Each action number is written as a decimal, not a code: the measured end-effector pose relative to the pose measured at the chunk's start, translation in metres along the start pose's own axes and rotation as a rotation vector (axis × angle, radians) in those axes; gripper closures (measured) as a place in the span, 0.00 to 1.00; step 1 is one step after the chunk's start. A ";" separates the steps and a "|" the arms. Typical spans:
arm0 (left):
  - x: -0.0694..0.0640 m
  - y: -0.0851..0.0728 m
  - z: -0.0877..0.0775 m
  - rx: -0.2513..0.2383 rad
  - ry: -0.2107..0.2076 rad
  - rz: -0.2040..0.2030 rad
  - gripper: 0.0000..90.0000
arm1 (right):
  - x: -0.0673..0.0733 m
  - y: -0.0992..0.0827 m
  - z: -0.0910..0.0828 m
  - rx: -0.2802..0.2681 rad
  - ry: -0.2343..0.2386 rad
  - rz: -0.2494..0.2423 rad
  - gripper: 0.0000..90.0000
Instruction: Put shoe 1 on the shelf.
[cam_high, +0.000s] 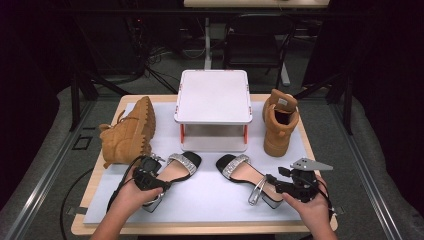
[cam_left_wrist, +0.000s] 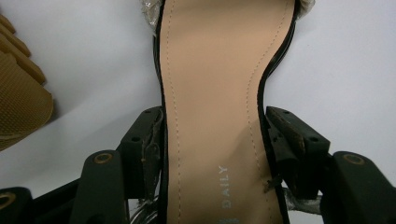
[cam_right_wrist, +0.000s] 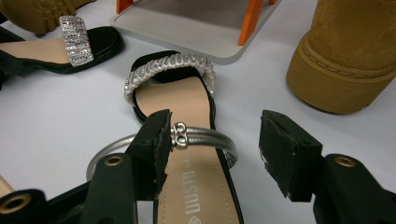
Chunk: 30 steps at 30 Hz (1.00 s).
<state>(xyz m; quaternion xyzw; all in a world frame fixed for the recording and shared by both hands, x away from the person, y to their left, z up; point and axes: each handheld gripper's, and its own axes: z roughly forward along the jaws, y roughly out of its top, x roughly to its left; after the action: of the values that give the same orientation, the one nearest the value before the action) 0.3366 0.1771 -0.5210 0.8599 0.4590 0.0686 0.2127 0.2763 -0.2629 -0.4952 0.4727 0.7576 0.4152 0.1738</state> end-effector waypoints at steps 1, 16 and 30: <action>0.000 0.000 0.000 -0.001 -0.001 0.000 0.44 | 0.000 0.003 -0.001 0.001 0.000 0.000 0.48; 0.000 0.001 0.000 0.002 0.002 0.004 0.44 | 0.020 0.025 0.027 0.189 0.047 -0.134 0.41; 0.002 0.000 0.000 -0.003 -0.010 -0.006 0.43 | 0.031 0.034 0.050 0.328 0.060 -0.237 0.38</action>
<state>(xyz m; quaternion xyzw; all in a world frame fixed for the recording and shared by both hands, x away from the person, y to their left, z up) 0.3379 0.1788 -0.5208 0.8586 0.4603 0.0642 0.2163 0.3133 -0.2059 -0.4942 0.3893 0.8703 0.2769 0.1195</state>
